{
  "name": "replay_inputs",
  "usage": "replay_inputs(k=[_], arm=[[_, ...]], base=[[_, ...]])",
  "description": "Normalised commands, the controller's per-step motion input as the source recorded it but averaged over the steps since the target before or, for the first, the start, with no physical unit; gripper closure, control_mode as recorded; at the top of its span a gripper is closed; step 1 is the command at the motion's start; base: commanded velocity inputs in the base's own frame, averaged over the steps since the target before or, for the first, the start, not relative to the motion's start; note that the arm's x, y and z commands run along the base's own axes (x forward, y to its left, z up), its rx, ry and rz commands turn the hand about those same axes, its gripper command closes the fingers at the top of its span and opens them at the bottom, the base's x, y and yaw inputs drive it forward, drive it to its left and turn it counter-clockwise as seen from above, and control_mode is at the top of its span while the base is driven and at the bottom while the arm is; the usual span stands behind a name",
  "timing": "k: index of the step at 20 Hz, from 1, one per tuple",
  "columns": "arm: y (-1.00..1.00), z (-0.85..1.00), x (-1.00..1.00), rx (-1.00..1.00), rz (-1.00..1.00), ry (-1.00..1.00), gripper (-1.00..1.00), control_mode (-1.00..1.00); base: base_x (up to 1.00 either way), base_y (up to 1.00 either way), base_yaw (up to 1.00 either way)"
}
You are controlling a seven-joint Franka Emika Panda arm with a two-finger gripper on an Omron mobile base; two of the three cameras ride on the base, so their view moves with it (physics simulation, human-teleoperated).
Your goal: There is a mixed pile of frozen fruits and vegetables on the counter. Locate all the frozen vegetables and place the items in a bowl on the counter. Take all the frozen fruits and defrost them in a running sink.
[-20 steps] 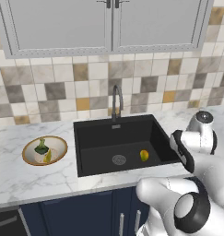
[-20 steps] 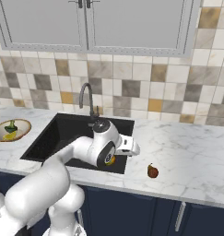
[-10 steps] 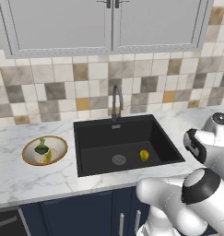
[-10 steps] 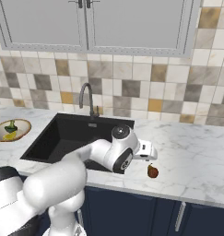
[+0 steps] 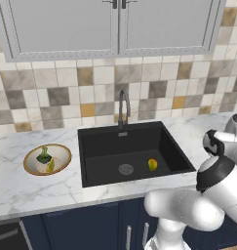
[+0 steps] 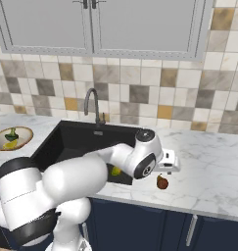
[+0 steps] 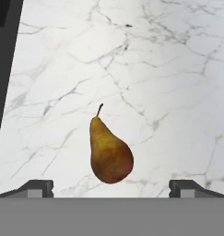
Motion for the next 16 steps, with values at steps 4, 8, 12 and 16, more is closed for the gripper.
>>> replay_inputs(k=[4, 8, 12, 16], arm=[[0.03, -0.12, 0.0, 0.0, 0.01, 0.07, -1.0, -1.0], [0.18, -0.47, -0.03, 0.0, 0.04, 0.01, -1.0, -1.0], [0.1, -0.5, -0.1, -0.01, 0.04, 0.0, -1.0, -1.0], [0.0, -0.23, -0.03, -0.03, 0.03, 0.0, -1.0, -1.0]], base=[[0.0, 0.0, 0.0], [0.0, 0.0, 0.0], [0.0, 0.0, 0.0], [0.0, 0.0, 0.0]])
